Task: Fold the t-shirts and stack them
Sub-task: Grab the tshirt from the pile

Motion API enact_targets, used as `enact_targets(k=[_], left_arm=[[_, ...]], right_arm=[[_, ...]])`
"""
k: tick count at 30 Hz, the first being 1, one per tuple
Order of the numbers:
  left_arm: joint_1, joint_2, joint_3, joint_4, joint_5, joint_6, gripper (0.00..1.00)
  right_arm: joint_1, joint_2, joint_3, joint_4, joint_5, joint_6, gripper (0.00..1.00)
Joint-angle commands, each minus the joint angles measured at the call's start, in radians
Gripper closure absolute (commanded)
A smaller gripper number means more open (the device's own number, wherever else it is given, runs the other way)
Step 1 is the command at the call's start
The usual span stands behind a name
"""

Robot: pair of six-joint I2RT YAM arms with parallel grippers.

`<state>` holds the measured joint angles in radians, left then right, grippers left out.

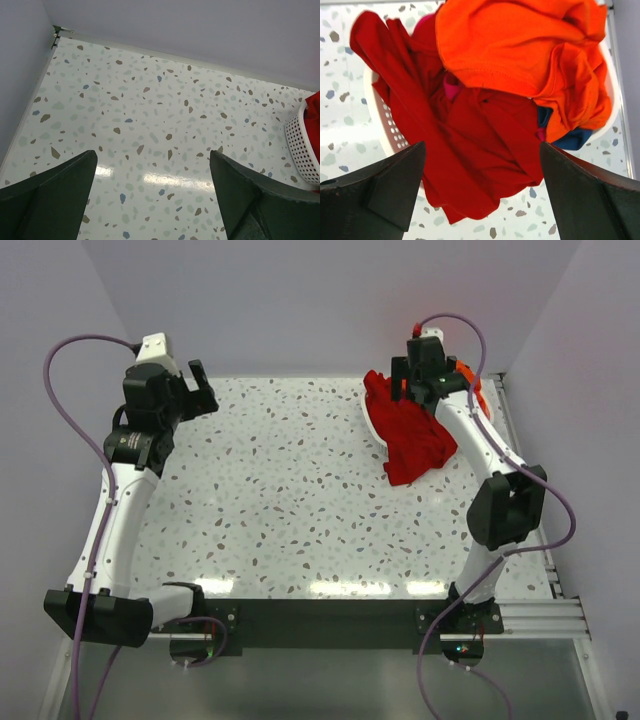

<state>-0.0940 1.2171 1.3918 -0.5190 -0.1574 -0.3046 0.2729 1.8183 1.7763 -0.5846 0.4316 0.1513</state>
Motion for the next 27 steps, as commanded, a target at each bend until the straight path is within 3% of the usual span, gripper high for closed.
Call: enact_targets(k=[1,10,18,26,27], left_arm=[[0.004,-0.03,0.004,-0.032,-0.025,-0.004,0.0],[0.004,-0.011,-0.024,-0.027,-0.005,-0.01,0.0],[0.004,0.032,0.013,-0.019,0.015,-0.005,0.0],[0.004,0.016,0.012,-0.029,-0.024,0.004,0.0],[0.004,0.01,0.009,-0.03,-0.028,0.004,0.0]], right_arm=[[-0.003,-0.019,0.016,-0.055,-0.013,0.059,0.01],[-0.003,-0.01,-0.139,-0.04,-0.155,0.096,0.04],[-0.006,0.062,-0.149,0.003,-0.174,0.093,0.07],[-0.012,0.114,-0.153,0.011,-0.209,0.088,0.25],[-0.011,0.119,-0.15,0.012,-0.215,0.085,0.35]])
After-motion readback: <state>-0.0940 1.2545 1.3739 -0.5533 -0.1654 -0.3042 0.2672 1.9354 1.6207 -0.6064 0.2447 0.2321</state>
